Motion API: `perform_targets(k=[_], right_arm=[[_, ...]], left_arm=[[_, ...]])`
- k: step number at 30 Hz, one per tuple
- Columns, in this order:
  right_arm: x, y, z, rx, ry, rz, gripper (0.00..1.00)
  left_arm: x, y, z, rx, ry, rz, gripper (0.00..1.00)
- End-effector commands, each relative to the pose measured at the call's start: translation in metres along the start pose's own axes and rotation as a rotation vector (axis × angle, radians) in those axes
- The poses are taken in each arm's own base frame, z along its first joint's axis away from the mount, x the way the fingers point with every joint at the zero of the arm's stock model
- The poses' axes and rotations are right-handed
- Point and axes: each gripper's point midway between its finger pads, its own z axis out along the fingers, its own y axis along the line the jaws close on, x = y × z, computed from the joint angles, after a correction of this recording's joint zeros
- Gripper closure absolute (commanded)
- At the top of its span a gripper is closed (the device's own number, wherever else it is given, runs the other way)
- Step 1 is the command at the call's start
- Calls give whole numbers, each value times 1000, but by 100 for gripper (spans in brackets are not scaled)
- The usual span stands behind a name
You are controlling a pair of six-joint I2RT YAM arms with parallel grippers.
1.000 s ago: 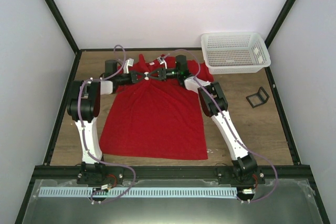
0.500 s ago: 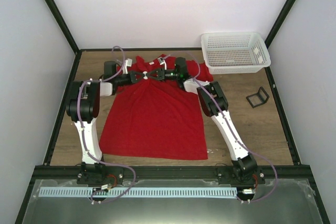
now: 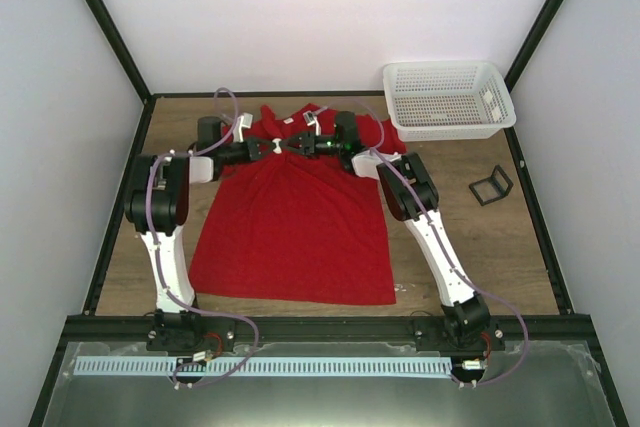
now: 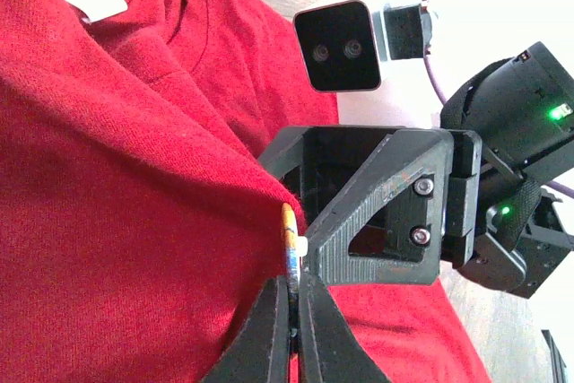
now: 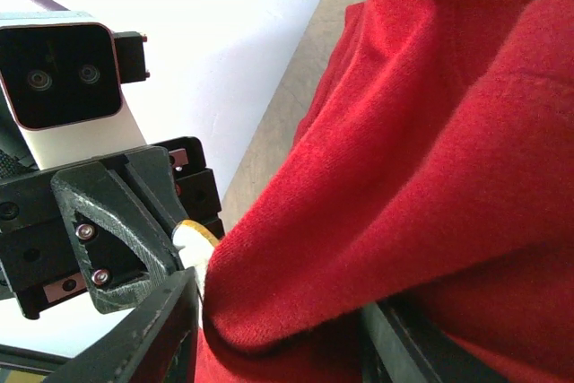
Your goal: Pin the brooch onto the clothing
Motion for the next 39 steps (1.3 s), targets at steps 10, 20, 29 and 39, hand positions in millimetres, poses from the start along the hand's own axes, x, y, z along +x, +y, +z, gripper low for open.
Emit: perform_targets(k=[10, 20, 29, 39], right_arm=[[-22, 12, -28, 95, -31, -54, 50], [-39, 16, -44, 313, 17, -195, 42], [-47, 28, -116, 522, 0, -215, 39], [-21, 87, -174, 599, -20, -272, 37]], left_arm=[[-2, -13, -7, 10, 33, 50, 100], [-6, -5, -13, -316, 53, 249, 100], [10, -26, 9, -725, 185, 609, 87], [39, -93, -20, -599, 157, 455, 42]])
